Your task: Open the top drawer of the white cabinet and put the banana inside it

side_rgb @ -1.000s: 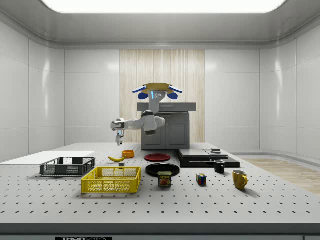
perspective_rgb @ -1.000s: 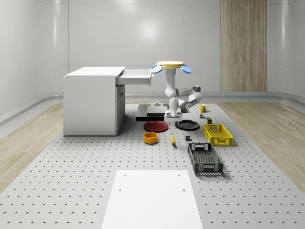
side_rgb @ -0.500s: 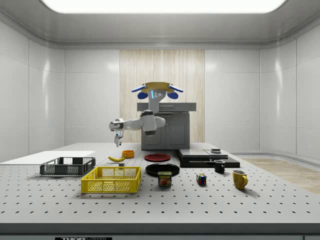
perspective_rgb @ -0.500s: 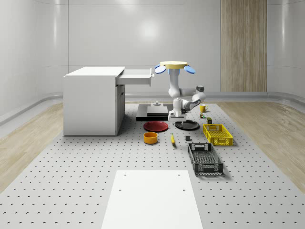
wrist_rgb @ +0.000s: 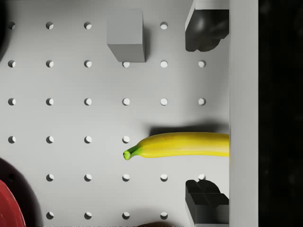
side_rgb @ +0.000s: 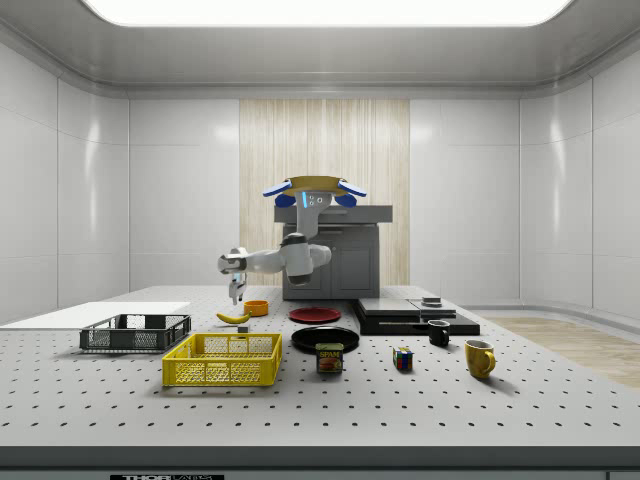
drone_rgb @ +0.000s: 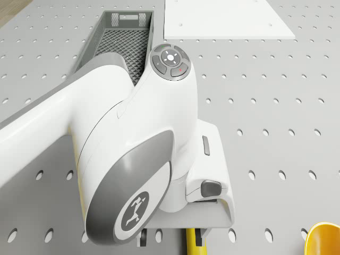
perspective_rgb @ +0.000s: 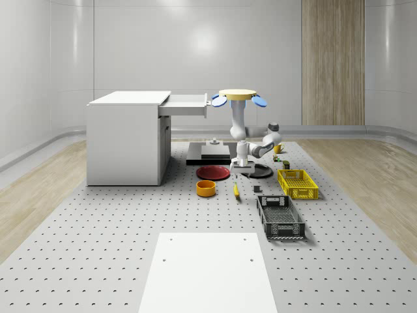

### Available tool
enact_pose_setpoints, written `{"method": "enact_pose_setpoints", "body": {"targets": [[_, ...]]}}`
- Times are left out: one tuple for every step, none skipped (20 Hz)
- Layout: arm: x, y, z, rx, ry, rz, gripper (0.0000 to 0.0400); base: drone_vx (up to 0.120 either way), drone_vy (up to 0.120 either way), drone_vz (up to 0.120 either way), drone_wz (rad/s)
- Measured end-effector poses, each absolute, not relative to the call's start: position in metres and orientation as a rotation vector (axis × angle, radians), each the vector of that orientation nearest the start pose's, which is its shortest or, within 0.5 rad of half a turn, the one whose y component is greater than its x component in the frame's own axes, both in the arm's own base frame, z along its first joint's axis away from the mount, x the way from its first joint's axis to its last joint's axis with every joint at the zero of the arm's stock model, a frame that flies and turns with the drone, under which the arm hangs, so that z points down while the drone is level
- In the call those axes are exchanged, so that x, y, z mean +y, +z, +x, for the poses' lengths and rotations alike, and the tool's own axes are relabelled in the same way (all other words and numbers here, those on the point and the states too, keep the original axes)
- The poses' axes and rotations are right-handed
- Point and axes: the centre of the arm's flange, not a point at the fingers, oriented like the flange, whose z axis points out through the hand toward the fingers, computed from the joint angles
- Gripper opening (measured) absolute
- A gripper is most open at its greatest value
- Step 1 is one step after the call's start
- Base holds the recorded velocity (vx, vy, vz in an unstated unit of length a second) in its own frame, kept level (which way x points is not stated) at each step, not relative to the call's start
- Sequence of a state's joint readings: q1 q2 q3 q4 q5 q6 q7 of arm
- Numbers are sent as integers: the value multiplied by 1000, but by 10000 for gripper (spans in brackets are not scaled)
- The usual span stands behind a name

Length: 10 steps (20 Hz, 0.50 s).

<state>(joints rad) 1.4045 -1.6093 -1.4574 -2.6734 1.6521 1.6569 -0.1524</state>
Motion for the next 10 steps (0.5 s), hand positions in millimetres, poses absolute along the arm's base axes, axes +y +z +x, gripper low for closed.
{"method": "enact_pose_setpoints", "body": {"targets": [[8,477,373,-1,785,-3,400,0,0,0,0],[11,477,373,-1,785,-3,400,0,0,0,0],[15,477,373,-1,785,-3,400,0,0,0,0],[18,477,373,-1,785,-3,400,0,0,0,0],[21,477,375,-1,785,-3,400,0,0,0,0],[23,477,377,-1,785,-3,400,0,0,0,0],[25,477,380,-1,785,-3,400,0,0,0,0],[26,477,383,-1,785,-3,400,0,0,0,0],[28,477,387,-1,785,-3,400,0,0,0,0],[29,477,391,-1,785,-3,400,0,0,0,0]]}}
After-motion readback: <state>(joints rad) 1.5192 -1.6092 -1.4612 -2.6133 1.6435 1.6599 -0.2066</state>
